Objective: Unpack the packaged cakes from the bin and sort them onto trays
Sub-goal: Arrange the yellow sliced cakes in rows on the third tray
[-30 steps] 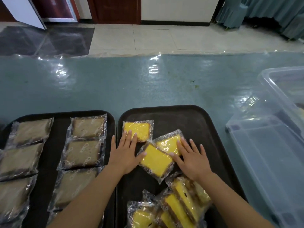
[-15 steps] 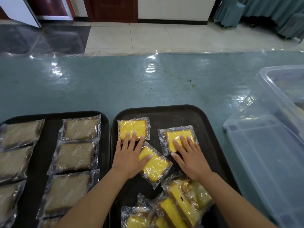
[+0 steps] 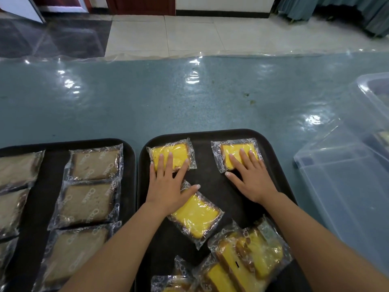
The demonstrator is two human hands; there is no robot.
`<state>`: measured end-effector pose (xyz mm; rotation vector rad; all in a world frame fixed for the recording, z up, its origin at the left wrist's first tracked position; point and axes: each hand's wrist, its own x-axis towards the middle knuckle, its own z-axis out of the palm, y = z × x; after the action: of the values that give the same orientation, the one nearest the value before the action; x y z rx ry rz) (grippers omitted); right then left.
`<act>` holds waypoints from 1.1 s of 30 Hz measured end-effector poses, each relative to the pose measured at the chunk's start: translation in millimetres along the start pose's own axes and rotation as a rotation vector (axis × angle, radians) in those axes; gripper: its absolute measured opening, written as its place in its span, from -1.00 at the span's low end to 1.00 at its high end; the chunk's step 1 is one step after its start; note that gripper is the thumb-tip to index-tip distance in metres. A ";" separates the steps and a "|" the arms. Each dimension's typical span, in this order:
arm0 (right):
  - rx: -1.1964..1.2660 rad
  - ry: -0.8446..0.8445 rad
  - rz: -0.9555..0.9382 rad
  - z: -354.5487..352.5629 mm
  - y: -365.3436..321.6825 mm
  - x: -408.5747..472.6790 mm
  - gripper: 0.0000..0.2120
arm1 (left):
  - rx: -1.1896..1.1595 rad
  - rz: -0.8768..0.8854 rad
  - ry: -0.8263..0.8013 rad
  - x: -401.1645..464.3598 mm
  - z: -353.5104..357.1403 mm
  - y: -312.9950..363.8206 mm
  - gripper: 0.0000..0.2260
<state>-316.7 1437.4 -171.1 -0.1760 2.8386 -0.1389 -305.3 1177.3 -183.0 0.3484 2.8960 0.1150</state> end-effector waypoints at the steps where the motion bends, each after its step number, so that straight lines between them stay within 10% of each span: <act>1: -0.005 0.004 0.000 0.4 1.6 2.5 -0.18 | -0.003 0.008 -0.008 1.0 2.5 -1.0 -0.23; 22: 0.149 -0.110 -0.306 15.4 -69.1 -102.0 -0.36 | 0.006 0.304 -0.038 -90.0 0.2 -8.3 -0.41; 33: 0.072 -0.083 -0.282 20.1 -86.8 -126.1 -0.31 | 0.099 0.107 -0.032 -125.6 1.7 -5.5 -0.48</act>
<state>-181.9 1367.2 -144.7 -0.5522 2.7069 -0.2851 -187.2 1141.5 -158.9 0.5174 2.8579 -0.0167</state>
